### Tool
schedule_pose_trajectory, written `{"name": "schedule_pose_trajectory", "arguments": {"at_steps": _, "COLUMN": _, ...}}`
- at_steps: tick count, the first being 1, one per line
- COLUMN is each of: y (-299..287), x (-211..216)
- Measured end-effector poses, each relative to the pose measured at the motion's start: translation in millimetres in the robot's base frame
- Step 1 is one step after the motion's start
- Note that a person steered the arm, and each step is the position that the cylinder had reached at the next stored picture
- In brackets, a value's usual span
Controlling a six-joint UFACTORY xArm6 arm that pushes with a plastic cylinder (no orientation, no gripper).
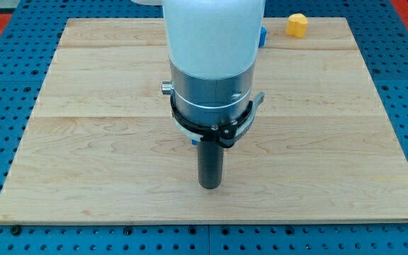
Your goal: Move your arm slightly right
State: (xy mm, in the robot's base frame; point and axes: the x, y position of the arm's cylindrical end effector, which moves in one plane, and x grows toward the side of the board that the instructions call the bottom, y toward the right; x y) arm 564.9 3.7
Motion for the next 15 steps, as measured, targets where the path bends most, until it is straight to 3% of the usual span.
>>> {"name": "schedule_pose_trajectory", "arguments": {"at_steps": 11, "y": 22, "x": -9}}
{"name": "schedule_pose_trajectory", "arguments": {"at_steps": 15, "y": 54, "x": -9}}
